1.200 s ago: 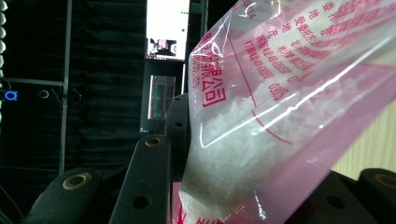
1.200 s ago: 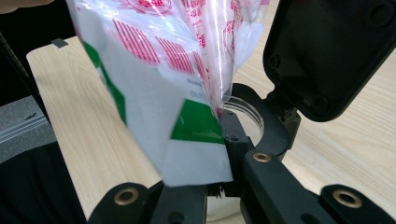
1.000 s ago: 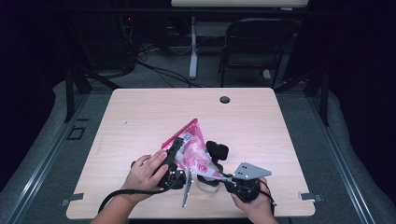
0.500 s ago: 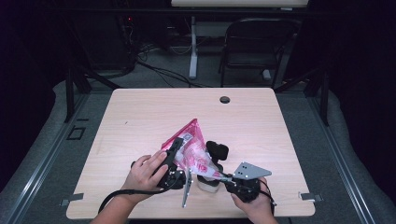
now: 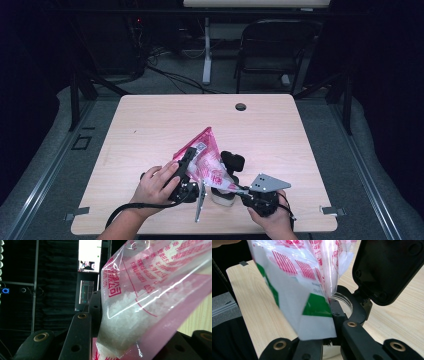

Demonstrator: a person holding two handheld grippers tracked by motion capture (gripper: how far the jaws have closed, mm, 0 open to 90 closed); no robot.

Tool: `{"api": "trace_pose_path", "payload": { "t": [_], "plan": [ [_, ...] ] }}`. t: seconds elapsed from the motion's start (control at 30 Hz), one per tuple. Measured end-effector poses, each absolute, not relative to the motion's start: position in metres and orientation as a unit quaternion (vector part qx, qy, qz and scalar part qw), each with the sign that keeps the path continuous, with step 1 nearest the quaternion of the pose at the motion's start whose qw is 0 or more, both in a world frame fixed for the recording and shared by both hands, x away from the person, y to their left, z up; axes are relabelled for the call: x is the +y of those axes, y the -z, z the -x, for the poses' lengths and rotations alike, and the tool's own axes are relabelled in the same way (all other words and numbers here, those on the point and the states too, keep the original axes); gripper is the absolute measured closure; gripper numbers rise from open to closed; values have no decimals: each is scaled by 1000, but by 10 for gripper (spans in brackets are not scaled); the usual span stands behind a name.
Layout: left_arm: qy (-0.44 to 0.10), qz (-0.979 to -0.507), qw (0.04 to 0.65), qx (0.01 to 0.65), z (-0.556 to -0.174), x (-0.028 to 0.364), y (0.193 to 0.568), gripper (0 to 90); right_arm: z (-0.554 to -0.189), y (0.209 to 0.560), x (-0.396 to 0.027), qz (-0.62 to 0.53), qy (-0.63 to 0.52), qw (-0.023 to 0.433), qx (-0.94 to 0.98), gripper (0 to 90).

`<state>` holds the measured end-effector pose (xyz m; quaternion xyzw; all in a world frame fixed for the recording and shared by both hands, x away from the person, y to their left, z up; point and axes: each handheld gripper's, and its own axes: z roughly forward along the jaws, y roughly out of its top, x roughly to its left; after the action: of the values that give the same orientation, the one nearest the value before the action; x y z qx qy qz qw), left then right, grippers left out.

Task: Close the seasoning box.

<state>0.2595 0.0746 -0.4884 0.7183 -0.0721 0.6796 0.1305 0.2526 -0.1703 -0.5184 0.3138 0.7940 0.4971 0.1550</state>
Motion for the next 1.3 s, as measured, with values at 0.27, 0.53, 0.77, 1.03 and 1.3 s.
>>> {"api": "trace_pose_path", "payload": {
  "t": [0.27,0.53,0.77,1.03,1.3],
  "plan": [
    [-680,-718,132,-71,-259,75,488,694,-252,518,-170,-312,-497,154,795,896],
    [-670,-728,135,-58,-260,79,491,695,-252,517,-170,-310,-498,156,794,896],
    [-663,-734,141,-42,-261,82,494,696,-252,517,-168,-309,-503,157,792,896],
    [-648,-747,149,-17,-261,87,499,697,-252,515,-166,-306,-504,163,791,896],
    [-635,-756,159,2,-262,90,503,698,-254,514,-166,-305,-509,163,789,896]
  ]
}}
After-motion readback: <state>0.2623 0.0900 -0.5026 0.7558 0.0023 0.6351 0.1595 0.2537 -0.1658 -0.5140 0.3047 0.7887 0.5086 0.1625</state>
